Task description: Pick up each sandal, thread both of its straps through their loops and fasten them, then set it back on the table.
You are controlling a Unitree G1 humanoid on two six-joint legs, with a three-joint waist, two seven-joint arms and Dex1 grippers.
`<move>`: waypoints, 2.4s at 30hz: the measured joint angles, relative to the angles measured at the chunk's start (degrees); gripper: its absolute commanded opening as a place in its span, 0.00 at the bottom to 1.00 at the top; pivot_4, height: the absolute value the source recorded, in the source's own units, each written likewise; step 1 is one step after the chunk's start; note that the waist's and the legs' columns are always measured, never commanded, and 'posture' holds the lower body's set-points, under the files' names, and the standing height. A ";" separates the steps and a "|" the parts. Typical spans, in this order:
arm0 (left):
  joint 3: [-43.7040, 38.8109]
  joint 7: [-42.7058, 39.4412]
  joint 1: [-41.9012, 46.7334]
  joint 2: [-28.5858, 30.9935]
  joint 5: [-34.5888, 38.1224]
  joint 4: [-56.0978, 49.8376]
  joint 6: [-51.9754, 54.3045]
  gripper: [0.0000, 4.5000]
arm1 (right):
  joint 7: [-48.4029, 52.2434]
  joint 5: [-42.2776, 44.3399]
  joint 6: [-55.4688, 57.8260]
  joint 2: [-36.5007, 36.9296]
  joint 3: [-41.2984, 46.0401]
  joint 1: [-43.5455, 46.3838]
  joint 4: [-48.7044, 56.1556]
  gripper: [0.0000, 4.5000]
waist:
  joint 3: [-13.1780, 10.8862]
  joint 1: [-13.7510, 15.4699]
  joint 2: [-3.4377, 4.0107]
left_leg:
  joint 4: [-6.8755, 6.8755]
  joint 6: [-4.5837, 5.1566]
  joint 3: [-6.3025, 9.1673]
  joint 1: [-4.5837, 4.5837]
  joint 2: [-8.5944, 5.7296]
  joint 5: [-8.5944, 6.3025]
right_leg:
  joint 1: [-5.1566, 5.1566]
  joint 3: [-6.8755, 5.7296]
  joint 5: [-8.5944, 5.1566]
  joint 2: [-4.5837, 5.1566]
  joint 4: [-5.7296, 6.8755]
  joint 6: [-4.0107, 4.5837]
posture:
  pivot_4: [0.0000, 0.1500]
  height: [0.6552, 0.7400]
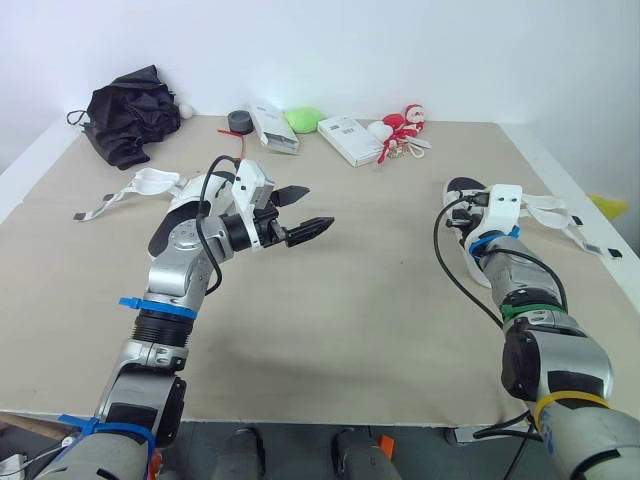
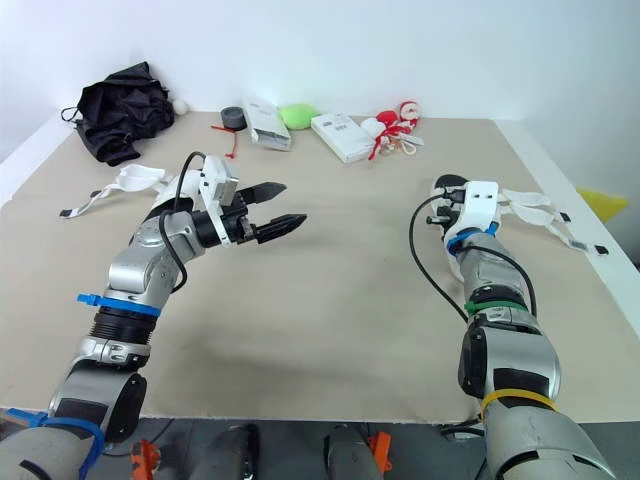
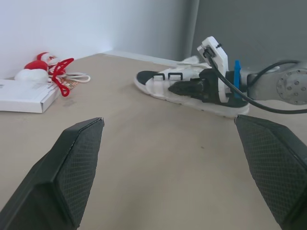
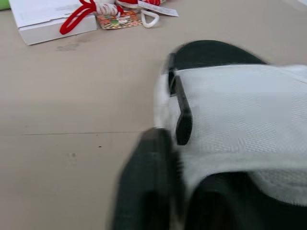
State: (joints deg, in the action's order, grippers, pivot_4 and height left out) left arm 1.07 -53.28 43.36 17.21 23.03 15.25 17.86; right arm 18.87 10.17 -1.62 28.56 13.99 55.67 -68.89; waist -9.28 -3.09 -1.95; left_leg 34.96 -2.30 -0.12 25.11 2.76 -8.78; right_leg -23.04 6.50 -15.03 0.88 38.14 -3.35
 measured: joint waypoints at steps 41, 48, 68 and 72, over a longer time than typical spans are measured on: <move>-5.63 -19.95 -12.30 22.51 12.19 -11.55 16.05 0.61 | 68.68 4.55 17.47 0.50 -27.68 -14.26 49.49 0.00 | -0.82 -1.19 0.47 | 0.47 -0.08 0.44 0.15 0.14 0.02 | -0.18 -0.44 -0.39 -0.21 0.87 0.05 | 1.00 0.98; 0.57 -24.90 -12.05 22.27 8.25 -8.66 12.87 0.00 | 68.69 5.28 19.58 0.62 -29.35 -16.88 54.51 0.00 | -0.87 -1.14 0.45 | 0.55 -0.09 0.45 0.15 0.14 0.04 | -0.17 -0.46 -0.44 -0.23 0.90 -0.04 | 1.00 0.98; 12.60 -26.47 -4.30 13.41 -10.83 8.94 -15.28 0.00 | 66.72 5.16 21.77 0.34 -29.54 -17.67 54.47 0.00 | -0.88 -0.95 0.43 | 0.73 -0.09 0.46 0.15 0.17 0.06 | -0.10 -0.43 -0.38 -0.27 0.91 -0.08 | 1.00 0.98; 12.59 -26.64 -4.33 12.49 -11.30 8.96 -15.45 0.00 | 66.68 5.16 21.77 0.33 -29.54 -17.89 54.47 0.00 | -0.88 -0.95 0.43 | 0.73 -0.09 0.47 0.15 0.17 0.05 | -0.10 -0.43 -0.38 -0.27 0.92 -0.10 | 1.00 0.98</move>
State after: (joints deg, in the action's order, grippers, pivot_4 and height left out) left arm 13.66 -79.92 39.03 29.70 11.73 24.21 2.41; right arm 85.56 15.33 20.15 28.89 -15.55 37.77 -14.42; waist -10.15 -4.05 -1.52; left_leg 35.69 -2.40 0.35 25.26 2.93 -8.72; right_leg -23.14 6.07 -15.41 0.61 39.06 -3.45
